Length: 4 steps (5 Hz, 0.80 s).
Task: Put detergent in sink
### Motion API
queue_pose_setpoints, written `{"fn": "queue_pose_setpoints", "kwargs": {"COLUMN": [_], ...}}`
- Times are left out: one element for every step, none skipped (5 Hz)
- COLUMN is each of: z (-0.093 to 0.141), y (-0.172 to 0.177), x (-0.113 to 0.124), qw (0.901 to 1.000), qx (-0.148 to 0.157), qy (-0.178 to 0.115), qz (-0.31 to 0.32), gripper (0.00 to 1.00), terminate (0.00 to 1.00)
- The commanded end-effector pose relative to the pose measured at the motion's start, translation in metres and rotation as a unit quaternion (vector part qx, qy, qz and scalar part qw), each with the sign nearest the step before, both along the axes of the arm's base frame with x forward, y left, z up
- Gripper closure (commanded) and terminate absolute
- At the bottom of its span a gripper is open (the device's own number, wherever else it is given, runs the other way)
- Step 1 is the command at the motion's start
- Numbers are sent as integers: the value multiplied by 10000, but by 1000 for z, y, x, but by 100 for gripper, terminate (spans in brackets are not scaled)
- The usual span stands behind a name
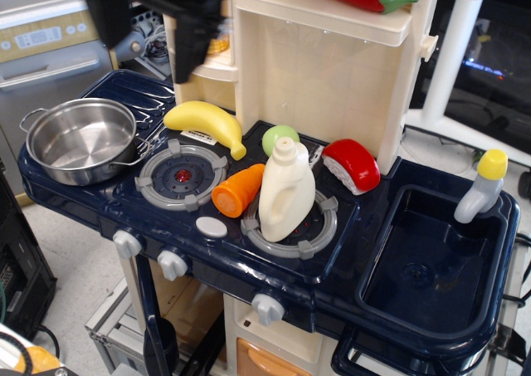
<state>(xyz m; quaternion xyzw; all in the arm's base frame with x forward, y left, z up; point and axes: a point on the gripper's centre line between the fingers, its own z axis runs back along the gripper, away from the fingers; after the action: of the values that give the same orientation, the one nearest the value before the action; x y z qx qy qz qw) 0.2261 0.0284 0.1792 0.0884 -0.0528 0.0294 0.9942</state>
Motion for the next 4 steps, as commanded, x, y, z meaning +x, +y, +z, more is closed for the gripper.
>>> {"fn": "queue_pose_setpoints", "kwargs": {"z": [-1, -15, -31, -46], "y": [-43, -50, -55, -58], "x": [17, 29, 33, 33], "qw": [9994, 9987, 9976, 9961], "qx": [-230, -305, -504, -681], "qy": [-261, -355, -447, -504], "qz": [-16, -183, -178, -228], "gripper": [0, 0, 0, 0], "terminate": [0, 0, 0, 0]}}
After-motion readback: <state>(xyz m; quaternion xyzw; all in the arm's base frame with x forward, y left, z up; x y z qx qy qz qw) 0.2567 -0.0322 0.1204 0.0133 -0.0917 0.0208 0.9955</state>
